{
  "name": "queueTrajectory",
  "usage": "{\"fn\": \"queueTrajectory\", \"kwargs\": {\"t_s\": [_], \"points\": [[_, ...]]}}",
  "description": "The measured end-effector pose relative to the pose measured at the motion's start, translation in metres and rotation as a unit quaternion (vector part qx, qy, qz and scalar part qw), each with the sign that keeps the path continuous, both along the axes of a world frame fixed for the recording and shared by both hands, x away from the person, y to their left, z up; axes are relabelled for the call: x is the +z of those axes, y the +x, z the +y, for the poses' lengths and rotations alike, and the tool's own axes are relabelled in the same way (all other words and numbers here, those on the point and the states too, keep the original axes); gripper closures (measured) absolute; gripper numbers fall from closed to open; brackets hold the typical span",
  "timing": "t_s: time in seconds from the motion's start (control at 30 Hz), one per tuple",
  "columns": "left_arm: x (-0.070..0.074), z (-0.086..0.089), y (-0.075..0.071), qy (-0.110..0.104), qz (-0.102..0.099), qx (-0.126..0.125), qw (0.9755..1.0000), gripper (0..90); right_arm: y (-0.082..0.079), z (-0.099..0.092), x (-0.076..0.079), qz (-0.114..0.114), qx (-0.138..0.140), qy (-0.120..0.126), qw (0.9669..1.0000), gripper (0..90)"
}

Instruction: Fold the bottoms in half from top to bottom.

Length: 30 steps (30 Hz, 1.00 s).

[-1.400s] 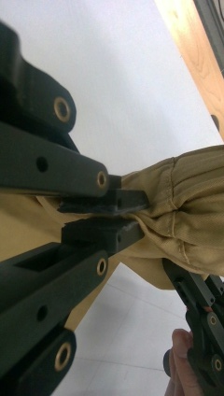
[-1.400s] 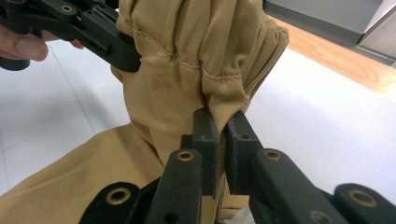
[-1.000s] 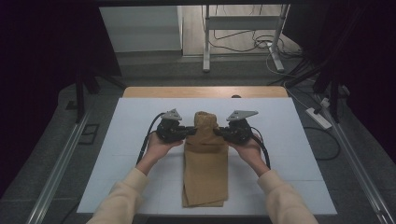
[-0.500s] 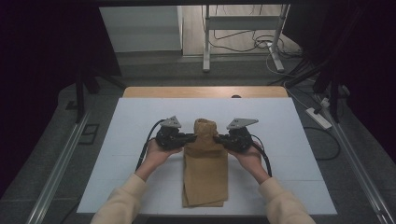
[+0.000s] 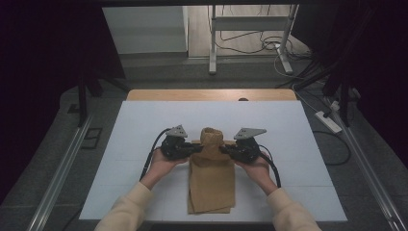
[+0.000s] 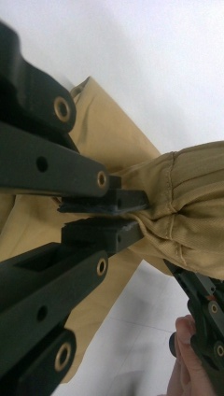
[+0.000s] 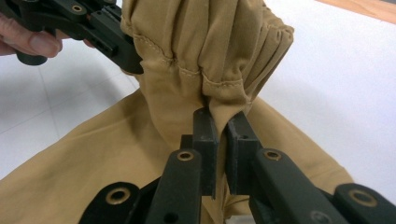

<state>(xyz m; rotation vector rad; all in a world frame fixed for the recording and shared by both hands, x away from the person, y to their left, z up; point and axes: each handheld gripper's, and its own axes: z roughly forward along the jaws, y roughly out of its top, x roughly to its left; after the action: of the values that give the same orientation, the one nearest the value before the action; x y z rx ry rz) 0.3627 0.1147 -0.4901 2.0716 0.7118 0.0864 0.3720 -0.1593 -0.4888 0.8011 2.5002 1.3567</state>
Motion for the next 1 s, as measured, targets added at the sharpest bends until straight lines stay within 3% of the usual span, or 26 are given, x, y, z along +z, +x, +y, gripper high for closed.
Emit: {"fn": "queueTrajectory", "kwargs": {"t_s": [1.0], "points": [[-0.008,-0.003,-0.028,0.001,0.007,-0.016,0.9998,84.1,-0.033,-0.004,-0.006,0.006,0.03,-0.012,0.9995,83.9]]}}
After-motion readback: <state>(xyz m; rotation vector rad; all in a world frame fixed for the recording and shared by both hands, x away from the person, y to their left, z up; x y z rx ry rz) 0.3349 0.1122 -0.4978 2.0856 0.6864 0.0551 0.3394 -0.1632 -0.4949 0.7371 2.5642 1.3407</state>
